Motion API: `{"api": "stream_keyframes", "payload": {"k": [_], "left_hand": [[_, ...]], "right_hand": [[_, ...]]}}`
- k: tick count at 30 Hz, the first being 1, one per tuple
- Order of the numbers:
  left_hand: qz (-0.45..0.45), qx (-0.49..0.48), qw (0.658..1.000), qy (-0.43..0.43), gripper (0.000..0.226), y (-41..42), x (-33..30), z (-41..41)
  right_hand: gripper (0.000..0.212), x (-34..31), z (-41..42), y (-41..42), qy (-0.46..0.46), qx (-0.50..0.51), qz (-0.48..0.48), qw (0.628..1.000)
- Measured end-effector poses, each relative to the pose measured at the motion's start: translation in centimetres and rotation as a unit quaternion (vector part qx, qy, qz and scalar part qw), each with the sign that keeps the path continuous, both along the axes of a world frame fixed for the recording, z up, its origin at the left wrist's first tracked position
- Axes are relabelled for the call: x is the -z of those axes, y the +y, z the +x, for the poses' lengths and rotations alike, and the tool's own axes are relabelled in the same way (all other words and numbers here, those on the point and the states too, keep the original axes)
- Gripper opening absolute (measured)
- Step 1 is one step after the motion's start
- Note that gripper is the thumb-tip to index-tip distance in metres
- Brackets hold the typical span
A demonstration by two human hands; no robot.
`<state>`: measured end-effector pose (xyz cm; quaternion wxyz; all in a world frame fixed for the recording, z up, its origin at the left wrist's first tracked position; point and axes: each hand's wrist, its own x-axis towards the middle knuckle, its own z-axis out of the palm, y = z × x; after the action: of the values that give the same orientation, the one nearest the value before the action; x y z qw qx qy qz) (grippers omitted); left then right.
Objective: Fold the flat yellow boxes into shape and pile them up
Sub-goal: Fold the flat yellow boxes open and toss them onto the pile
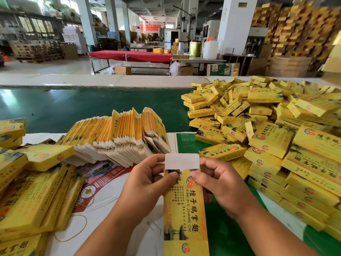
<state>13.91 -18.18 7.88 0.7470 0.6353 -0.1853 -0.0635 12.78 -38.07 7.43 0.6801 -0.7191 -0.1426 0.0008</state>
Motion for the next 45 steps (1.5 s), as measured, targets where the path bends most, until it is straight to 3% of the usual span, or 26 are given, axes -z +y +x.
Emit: {"api": "stream_keyframes", "payload": {"k": [11,14,18,23,28,33,36,40,45], "left_hand": [[-0.007,-0.017,1.000,-0.016,0.005,-0.1,-0.2,-0.1],[-0.004,-0.024,1.000,-0.005,0.008,-0.1,-0.4,-0.2],[0.024,-0.037,0.999,0.023,0.034,-0.2,-0.4,-0.3],[0.024,-0.031,0.997,0.068,0.029,-0.1,-0.4,-0.3],[0.047,-0.041,0.997,0.055,0.003,-0.3,-0.2,-0.4],[0.038,-0.042,0.996,0.064,0.016,-0.4,-0.1,-0.5],[0.028,-0.067,0.995,0.064,0.024,-0.8,-0.6,-1.0],[0.180,-0.145,0.972,-0.028,0.046,-1.3,-0.7,-1.7],[0.403,-0.180,0.885,-0.149,0.072,-2.8,0.0,-3.0]], "right_hand": [[0.031,0.0,0.0,0.1,-0.016,0.014,0.022,1.000],[0.032,-0.2,-0.2,0.2,-0.019,0.012,0.024,0.999],[0.028,-0.2,-0.3,0.3,-0.009,0.013,-0.015,1.000],[0.019,-0.3,-0.4,0.3,-0.013,0.017,-0.040,0.999],[0.036,-0.3,-0.4,0.5,-0.022,0.035,-0.060,0.997],[0.023,-0.5,-0.4,0.4,-0.028,0.047,-0.082,0.995],[0.021,-0.4,-0.8,0.9,-0.072,0.083,-0.046,0.993],[0.011,-0.2,-1.3,1.7,-0.155,0.196,-0.041,0.967],[0.008,-0.4,-1.5,2.1,-0.203,0.256,-0.051,0.944]]}}
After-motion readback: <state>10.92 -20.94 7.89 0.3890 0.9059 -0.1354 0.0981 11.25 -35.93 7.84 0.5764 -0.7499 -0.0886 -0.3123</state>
